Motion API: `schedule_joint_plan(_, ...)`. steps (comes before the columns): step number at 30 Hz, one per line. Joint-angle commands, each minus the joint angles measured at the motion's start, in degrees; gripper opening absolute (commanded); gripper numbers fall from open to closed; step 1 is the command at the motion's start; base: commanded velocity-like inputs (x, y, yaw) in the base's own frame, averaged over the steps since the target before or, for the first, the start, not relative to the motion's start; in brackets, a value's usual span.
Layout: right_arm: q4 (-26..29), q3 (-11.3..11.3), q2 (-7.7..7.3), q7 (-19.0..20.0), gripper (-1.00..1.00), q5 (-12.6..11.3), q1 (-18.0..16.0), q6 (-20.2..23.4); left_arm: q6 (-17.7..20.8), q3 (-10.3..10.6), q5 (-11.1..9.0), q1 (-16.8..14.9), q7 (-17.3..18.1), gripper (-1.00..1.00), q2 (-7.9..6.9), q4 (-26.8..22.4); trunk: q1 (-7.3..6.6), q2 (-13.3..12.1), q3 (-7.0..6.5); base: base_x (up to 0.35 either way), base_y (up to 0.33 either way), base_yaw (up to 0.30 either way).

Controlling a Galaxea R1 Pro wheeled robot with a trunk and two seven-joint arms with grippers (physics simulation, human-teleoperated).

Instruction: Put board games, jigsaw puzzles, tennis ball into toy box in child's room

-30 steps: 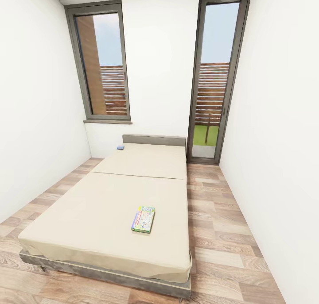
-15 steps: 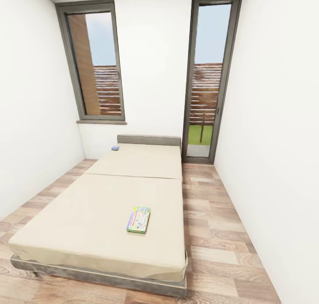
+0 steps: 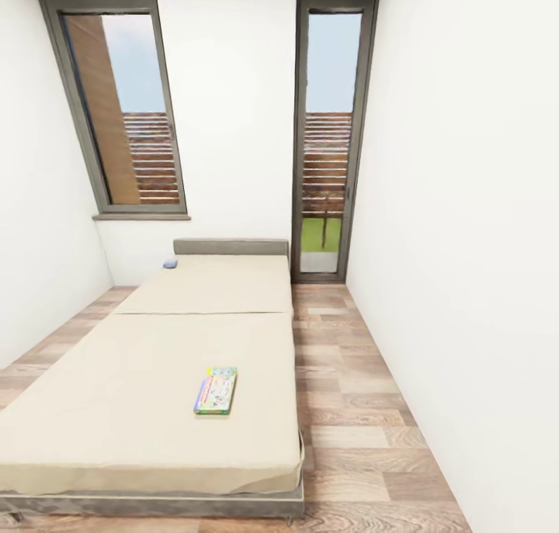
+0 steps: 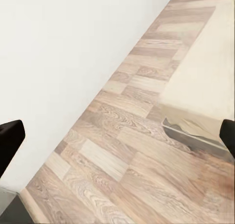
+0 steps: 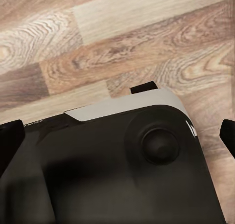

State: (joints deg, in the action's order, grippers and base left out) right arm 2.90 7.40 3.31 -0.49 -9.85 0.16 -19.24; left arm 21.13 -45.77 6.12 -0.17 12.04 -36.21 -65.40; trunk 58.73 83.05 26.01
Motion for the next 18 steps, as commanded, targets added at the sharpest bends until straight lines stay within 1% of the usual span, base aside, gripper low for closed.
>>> schedule_joint_plan(1, 0.1, 0.3, 0.03, 0.0, 1.00, 0.0, 0.0, -0.1, 4.0, 0.0, -0.2, 0.0, 0.9, 1.00, -0.14, -5.4, 0.00, 0.0, 0.05, 0.000, 0.000, -0.262)
schedule_joint_plan(2, 0.1, 0.3, 0.03, 0.0, 1.00, 0.0, 0.0, -0.1, 5.9, 0.1, -1.0, 0.0, 1.0, 1.00, -0.20, -8.0, 0.00, 0.0, 0.05, 0.000, 0.000, -0.262)
schedule_joint_plan(4, 0.1, 0.3, 0.03, 0.0, 1.00, 0.0, 0.0, -0.1, 9.6, 0.7, -3.2, 0.0, 1.2, 1.00, -0.34, -12.6, 0.00, 0.0, 0.05, 0.000, 0.000, -0.262)
schedule_joint_plan(5, 0.1, 0.3, 0.03, 0.0, 1.00, 0.0, 0.0, -0.1, 12.9, 1.6, -6.2, 0.0, 1.3, 1.00, -0.54, -16.0, 0.00, 0.0, 0.05, 0.000, 0.000, -0.262)
schedule_joint_plan(6, 0.1, 0.4, 0.03, 0.0, 1.00, 0.0, 0.0, -0.1, 14.2, 2.1, -8.0, 0.0, 1.3, 1.00, -0.73, -17.2, 0.00, 0.0, 0.05, 0.000, 0.000, -0.262)
schedule_joint_plan(7, 0.1, 0.4, 0.03, 0.0, 1.00, 0.0, 0.0, -0.1, 16.2, 3.3, -12.0, -0.1, 1.3, 1.00, -1.42, -19.0, 0.00, 0.0, 0.05, 0.000, 0.000, -0.262)
schedule_joint_plan(10, 0.1, 0.4, 0.07, 0.0, 1.00, 0.0, 0.0, -0.1, 18.1, 5.8, -18.5, -0.1, 0.9, 1.00, -3.24, -20.6, 0.00, 0.0, 0.05, 0.000, 0.000, -0.262)
schedule_joint_plan(11, 0.1, 0.4, 0.09, 0.0, 1.00, 0.0, 0.0, -0.1, 18.7, 8.0, -22.7, -0.1, 0.1, 1.00, -4.39, -21.2, 0.00, 0.0, 0.05, 0.000, 0.000, -0.262)
schedule_joint_plan(12, 0.1, 0.4, 0.10, 0.0, 1.00, 0.0, 0.0, -0.1, 18.9, 9.1, -24.6, -0.1, -0.6, 1.00, -4.88, -21.4, 0.00, 0.0, 0.05, 0.000, 0.000, -0.262)
schedule_joint_plan(13, 0.1, 0.4, 0.10, 0.0, 1.00, 0.0, 0.0, -0.1, 19.0, 10.1, -26.6, -0.1, -1.5, 1.00, -5.33, -21.6, 0.00, 0.0, 0.05, 0.000, 0.000, -0.262)
schedule_joint_plan(14, 0.1, 0.4, 0.11, 0.0, 1.00, 0.0, 0.0, -0.1, 19.2, 11.8, -30.1, -0.1, -3.9, 1.00, -6.09, -21.8, 0.00, 0.0, 0.05, 0.000, 0.000, -0.249)
schedule_joint_plan(15, 0.1, 0.4, 0.11, 0.0, 1.00, 0.1, 0.0, -0.1, 19.2, 12.5, -31.8, -0.1, -5.4, 1.00, -6.36, -21.9, 0.00, 0.0, 0.05, 0.000, 0.000, -0.225)
schedule_joint_plan(16, 0.1, 0.5, 0.11, 0.0, 1.00, 0.1, 0.0, -0.1, 18.8, 13.6, -34.9, -0.1, -8.9, 1.00, -6.76, -22.0, 0.00, 0.0, 0.05, 0.000, 0.000, -0.166)
schedule_joint_plan(18, 0.1, 0.5, 0.12, 0.0, 1.00, 0.1, 0.0, -0.1, 17.3, 14.4, -37.4, -0.1, -13.0, 1.00, -6.99, -22.1, 0.00, 0.0, 0.05, 0.000, 0.000, -0.129)
